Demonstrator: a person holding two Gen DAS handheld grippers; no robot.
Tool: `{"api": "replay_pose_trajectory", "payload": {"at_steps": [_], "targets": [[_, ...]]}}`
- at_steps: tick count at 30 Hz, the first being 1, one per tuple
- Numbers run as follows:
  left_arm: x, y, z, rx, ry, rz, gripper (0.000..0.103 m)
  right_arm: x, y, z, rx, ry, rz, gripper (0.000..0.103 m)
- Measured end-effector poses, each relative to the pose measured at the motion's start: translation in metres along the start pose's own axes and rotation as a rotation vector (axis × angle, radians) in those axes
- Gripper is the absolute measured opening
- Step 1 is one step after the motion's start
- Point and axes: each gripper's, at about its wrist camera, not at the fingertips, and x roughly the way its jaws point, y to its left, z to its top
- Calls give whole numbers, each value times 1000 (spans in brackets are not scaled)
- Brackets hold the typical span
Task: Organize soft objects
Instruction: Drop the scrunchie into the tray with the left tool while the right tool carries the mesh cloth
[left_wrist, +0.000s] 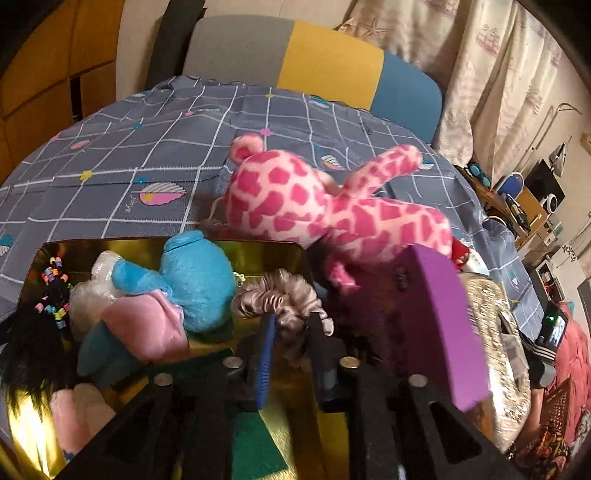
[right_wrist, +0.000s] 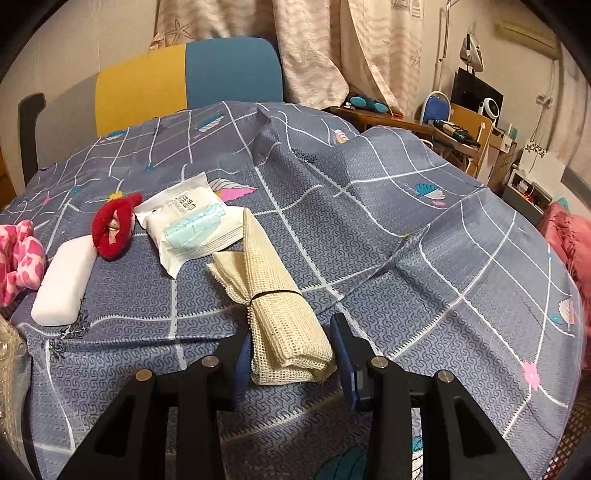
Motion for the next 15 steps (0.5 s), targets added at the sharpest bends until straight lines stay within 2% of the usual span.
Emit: {"api": "replay_pose_trajectory", "payload": {"at_steps": [1, 2, 8, 15], "targets": [[3, 2, 1, -4, 2, -5, 38, 0, 0, 0, -3, 0, -3, 40], [5, 5, 2, -11, 4, -7, 39, 0, 1, 0, -4, 0, -5, 40], [-5, 11, -3, -37, -11, -39, 39, -1, 4, 1, -16, 1, -17, 40], [-30, 19, -28, -74, -24, -57, 39, -18, -5, -1, 14, -22, -9, 40]]}}
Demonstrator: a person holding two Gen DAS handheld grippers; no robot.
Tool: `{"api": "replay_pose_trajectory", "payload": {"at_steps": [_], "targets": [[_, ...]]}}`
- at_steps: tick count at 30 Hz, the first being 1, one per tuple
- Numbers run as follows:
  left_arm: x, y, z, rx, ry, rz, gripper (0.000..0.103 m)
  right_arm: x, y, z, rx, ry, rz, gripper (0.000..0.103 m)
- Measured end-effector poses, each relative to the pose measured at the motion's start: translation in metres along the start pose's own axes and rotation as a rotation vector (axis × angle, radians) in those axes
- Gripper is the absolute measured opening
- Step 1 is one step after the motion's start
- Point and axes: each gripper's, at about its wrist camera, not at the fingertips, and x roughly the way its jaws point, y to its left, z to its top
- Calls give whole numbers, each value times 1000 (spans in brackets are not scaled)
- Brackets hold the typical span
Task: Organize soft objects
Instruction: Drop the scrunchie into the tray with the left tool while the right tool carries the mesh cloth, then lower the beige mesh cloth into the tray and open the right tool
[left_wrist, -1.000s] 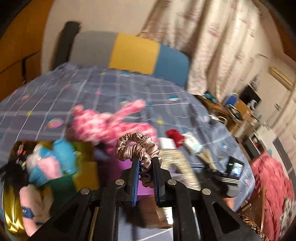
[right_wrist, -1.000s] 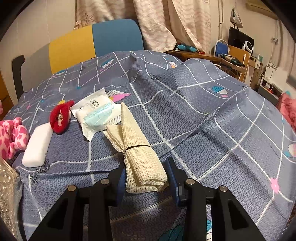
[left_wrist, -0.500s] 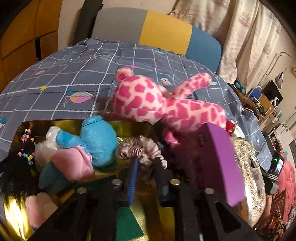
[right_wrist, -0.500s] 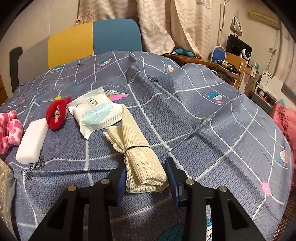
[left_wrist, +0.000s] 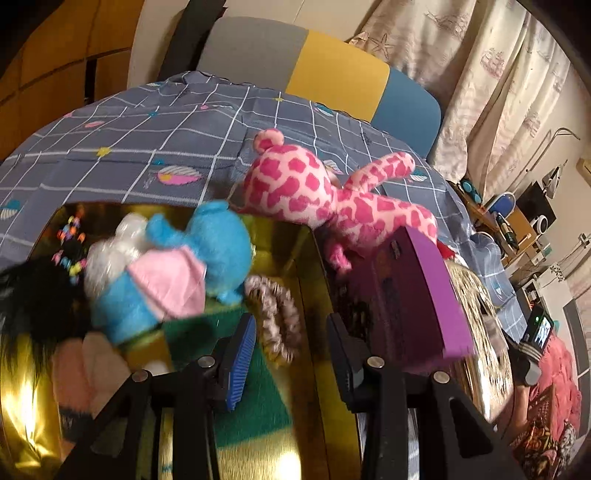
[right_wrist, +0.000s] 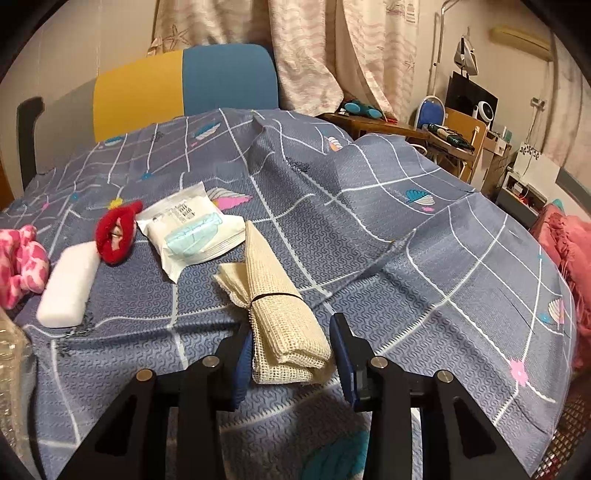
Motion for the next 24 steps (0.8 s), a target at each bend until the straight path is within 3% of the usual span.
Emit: {"api": "replay_pose_trajectory", "payload": {"at_steps": [8, 14, 19, 24], "targets": [[-20, 7, -29, -3, 3, -32, 39, -45, -8, -14, -7, -24, 52, 40], [-32, 7, -39, 21, -17, -35, 39, -102, -1, -25, -24, -84, 143, 40], [-48, 12, -45, 18, -45, -35, 39, -158, 22, -30, -24, -149, 287, 40], [-64, 26, -49, -4, -73, -20, 39, -218, 73, -36, -127, -227, 468, 40]]}}
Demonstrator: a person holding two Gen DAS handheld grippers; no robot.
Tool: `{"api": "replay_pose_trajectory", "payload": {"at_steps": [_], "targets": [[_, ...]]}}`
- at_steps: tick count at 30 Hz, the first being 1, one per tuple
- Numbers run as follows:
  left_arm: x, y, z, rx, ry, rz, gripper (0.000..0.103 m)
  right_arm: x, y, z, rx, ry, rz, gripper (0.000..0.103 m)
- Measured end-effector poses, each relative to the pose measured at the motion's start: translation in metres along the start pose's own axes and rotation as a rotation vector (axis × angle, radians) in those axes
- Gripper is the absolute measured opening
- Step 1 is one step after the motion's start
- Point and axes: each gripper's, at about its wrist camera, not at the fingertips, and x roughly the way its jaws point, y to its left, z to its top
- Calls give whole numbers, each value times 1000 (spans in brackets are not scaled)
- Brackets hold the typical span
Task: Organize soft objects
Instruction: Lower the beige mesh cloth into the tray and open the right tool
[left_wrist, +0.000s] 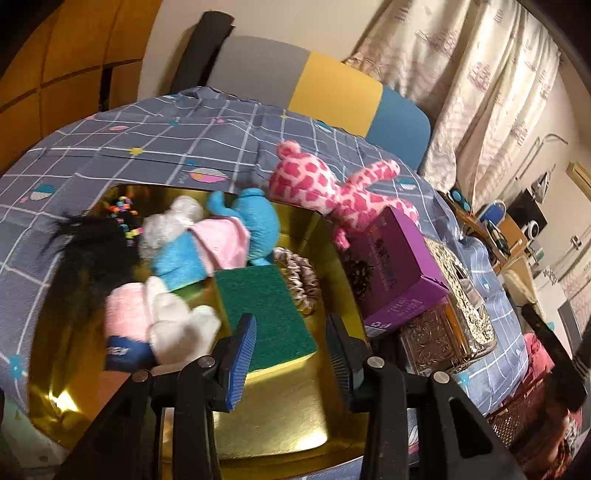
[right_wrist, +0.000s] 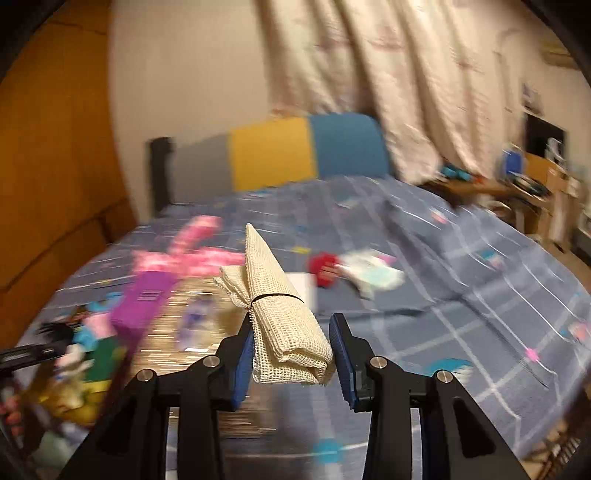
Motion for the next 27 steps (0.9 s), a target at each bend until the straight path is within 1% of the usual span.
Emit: {"api": "replay_pose_trajectory", "payload": {"at_steps": [2, 4, 6, 8, 11, 15, 20, 24, 25, 27], "targets": [[-9, 9, 0, -21, -18, 7, 39, -7, 26, 0, -46, -11, 67, 40], [-16, 16, 1, -35, -31, 16, 39, -10, 59, -1, -111, -9, 157, 40], [-25, 24, 2, -47, -61, 39, 39, -7, 92, -6, -183, 10, 253, 40], [-34, 32, 2, -47, -89, 71, 39, -2, 116, -13, -234, 34, 315, 40], [-43, 44, 2, -69, -108, 89, 39, 12, 152, -27, -315, 99, 404, 40], [-56, 62, 1, -108, -129, 103, 39, 33, 194, -48, -415, 214, 510, 40], [-66, 76, -1, -147, -146, 116, 39, 54, 223, -69, -508, 315, 575, 40], [-67, 83, -3, -168, -145, 113, 39, 67, 235, -79, -544, 377, 592, 42], [-67, 84, -3, -169, -143, 112, 39, 71, 238, -80, -545, 393, 591, 43], [-66, 83, -4, -168, -140, 109, 39, 78, 239, -82, -530, 416, 586, 50]]}}
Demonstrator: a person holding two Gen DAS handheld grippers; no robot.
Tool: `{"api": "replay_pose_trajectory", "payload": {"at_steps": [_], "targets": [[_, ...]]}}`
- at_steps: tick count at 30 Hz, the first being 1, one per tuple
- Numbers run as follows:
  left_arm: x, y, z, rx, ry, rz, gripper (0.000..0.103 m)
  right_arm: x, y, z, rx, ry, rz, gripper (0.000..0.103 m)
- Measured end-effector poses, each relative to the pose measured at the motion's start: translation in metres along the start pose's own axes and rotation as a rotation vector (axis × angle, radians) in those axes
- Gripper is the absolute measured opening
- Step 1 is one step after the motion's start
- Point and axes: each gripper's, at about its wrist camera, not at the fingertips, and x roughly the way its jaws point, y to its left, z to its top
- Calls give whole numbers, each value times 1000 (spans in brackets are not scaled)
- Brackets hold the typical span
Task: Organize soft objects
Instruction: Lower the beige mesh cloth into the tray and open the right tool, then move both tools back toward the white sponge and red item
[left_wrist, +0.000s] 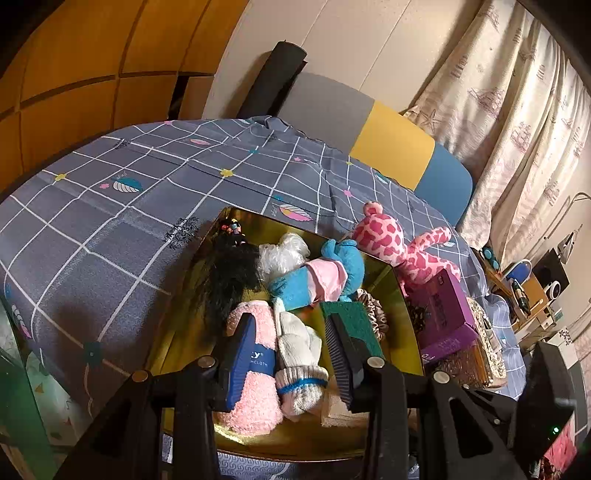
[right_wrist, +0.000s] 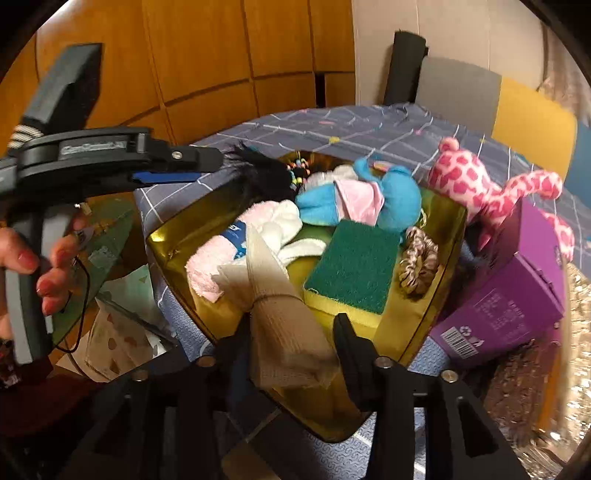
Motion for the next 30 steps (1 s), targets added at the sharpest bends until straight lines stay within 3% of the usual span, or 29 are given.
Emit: {"api": "replay_pose_trajectory", "payload": {"at_steps": [2, 8, 16, 23, 30], "targets": [[1, -1, -1, 0, 3, -1, 39, -1, -6, 0, 47, -6, -21, 62], [4, -7, -3, 5, 13, -13, 39, -23, -22, 2, 166, -80, 16, 65], [13, -24, -9, 26, 50, -41, 39, -59, -30, -6, 215, -169, -29, 65], [26, -56, -16, 85, 101, -88, 39, -107, -53, -12, 269, -281, -125, 65], [33, -99, -21, 149, 142, -164, 39, -153, -115, -36, 434, -353, -257, 68]]}}
